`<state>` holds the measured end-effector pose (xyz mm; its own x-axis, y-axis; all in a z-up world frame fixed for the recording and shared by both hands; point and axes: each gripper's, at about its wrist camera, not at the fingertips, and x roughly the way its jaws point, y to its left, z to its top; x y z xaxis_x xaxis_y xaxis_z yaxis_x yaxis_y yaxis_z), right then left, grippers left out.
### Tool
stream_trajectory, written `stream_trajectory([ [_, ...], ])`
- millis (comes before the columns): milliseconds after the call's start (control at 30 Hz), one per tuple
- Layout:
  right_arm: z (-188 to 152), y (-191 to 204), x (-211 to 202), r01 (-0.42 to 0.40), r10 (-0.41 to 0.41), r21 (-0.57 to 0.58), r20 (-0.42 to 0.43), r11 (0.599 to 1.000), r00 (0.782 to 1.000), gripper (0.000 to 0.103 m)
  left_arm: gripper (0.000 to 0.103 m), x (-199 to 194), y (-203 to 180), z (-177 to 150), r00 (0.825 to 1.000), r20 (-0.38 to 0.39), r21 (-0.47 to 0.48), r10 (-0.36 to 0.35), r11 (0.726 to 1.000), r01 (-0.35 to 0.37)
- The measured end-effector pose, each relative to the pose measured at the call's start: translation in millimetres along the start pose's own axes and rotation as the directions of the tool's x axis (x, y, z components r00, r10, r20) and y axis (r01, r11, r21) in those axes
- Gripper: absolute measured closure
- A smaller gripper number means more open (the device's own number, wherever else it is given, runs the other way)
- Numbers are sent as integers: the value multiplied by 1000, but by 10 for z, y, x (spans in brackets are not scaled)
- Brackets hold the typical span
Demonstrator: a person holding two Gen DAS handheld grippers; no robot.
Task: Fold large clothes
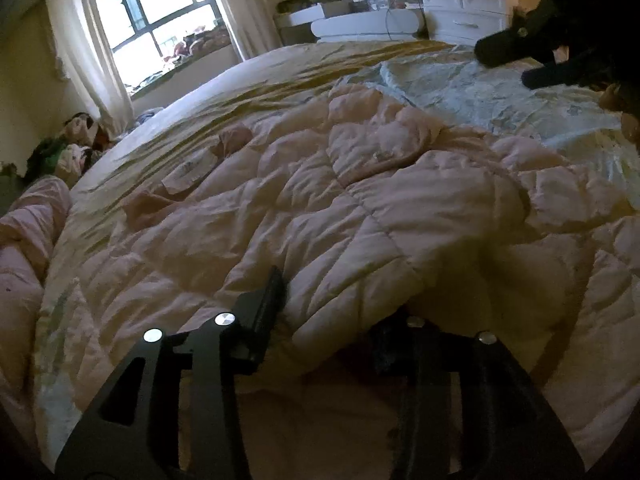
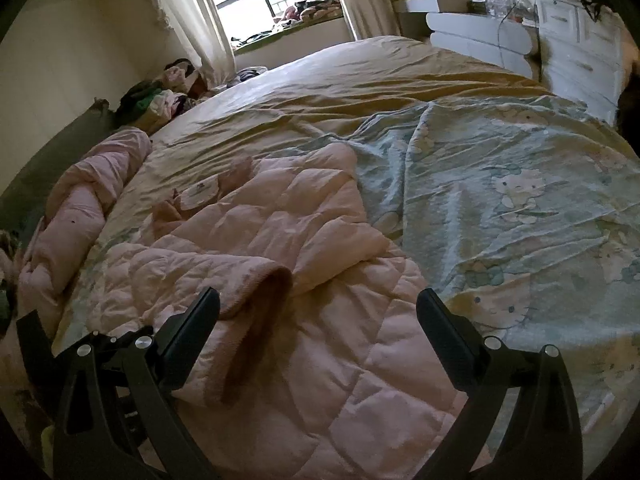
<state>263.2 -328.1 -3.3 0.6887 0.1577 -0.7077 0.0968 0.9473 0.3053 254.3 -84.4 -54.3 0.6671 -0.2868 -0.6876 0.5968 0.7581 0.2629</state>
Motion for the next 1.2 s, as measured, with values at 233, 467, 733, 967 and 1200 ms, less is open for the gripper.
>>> stream_trajectory([
  [233, 57, 59, 101, -83, 85, 78, -18, 993, 996, 5, 21, -405, 258, 151, 977, 113, -154, -183, 968, 200],
  [467, 29, 237, 368, -210, 224, 161, -73, 964, 972, 5, 9, -602, 821, 98, 985, 169, -309, -27, 948, 79],
  [733, 5, 383, 710, -211, 237, 183, -132, 960, 962, 28, 9, -683, 1699, -190, 983, 79, -549, 165, 831, -95],
  [967, -4, 418, 912, -193, 210, 148, -104, 970, 972, 95, 9, -633, 2245, -576, 973, -17, -690, 231, 701, -178],
  [1200, 391, 836, 583, -220, 223, -80, 32, 972, 974, 97, 9, -684, 2589, -887, 967, -45, -794, 251, 579, -187],
])
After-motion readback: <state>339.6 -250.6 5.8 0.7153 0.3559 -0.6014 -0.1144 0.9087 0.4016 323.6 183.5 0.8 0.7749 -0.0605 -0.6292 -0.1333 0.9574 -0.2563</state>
